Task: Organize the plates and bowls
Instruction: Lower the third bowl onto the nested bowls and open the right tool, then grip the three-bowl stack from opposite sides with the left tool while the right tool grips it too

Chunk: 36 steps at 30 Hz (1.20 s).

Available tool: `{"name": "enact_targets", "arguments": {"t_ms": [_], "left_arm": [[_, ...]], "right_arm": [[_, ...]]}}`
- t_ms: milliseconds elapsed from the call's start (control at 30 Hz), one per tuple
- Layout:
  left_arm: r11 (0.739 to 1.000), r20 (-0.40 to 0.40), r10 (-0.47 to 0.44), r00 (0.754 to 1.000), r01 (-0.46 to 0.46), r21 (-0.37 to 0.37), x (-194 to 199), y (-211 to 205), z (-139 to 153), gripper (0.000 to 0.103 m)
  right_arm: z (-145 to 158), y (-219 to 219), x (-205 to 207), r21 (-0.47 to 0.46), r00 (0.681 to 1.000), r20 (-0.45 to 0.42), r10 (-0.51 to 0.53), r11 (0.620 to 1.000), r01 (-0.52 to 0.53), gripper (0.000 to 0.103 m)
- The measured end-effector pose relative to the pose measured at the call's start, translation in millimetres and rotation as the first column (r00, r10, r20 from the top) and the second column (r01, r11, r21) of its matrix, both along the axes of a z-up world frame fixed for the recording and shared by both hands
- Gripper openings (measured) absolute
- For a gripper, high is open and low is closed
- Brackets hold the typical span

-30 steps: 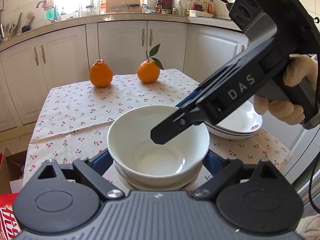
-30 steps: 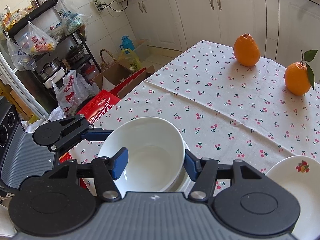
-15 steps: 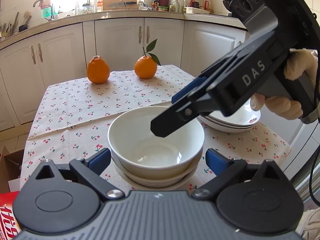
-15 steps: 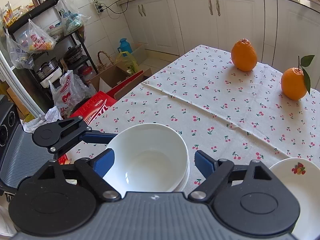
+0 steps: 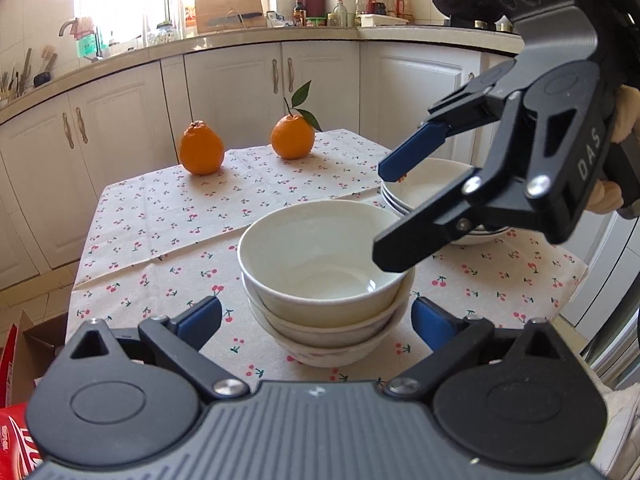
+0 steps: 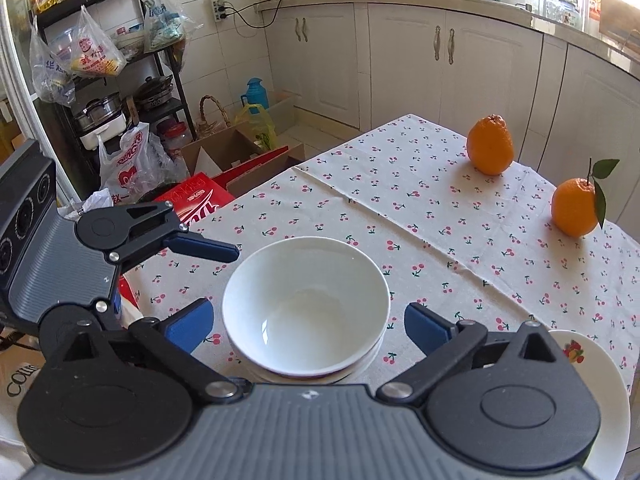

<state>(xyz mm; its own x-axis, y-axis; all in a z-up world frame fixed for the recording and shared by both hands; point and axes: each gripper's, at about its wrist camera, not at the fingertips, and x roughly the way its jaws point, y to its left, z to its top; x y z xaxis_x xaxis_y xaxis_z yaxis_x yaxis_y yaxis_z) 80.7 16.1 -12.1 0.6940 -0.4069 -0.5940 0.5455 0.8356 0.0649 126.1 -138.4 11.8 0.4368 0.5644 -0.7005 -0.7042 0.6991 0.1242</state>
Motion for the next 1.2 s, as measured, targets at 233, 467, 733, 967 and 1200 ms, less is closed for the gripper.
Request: {"name": "enact_targets", "arguments": {"t_ms": [233,467,733,967,1200], "left_arm": [[0.999,-0.029,-0.017,0.999,0.018,0.043,-1,9,-3,0.101],[0.994,-0.064,-0.039,0.997,0.045,0.096,7,15,-17,0.101],[0.976,-0.105,-0.136,0.985,0.151,0.157,23,12,-26,0.101],[0.95,-0.132,-0.221,0.966,0.244,0.194,37,8,-32,0.1],[0.917,-0.159,-0.318,0.934,0.346,0.198,51,6,-33,0.098]], "right_arm": [[-3,2,-27,-0.08,0.997,0.074,0.016,0.997,-0.01,0.103],[-27,-2,-42,-0.18,0.993,0.109,0.035,0.984,-0.015,0.103],[-54,1,-43,-0.26,0.992,0.112,0.051,0.965,-0.02,0.103],[-67,2,-32,-0.234,0.994,0.079,0.081,0.97,-0.06,0.103],[-70,7,-18,-0.203,0.989,0.07,0.133,0.972,-0.116,0.103]]}}
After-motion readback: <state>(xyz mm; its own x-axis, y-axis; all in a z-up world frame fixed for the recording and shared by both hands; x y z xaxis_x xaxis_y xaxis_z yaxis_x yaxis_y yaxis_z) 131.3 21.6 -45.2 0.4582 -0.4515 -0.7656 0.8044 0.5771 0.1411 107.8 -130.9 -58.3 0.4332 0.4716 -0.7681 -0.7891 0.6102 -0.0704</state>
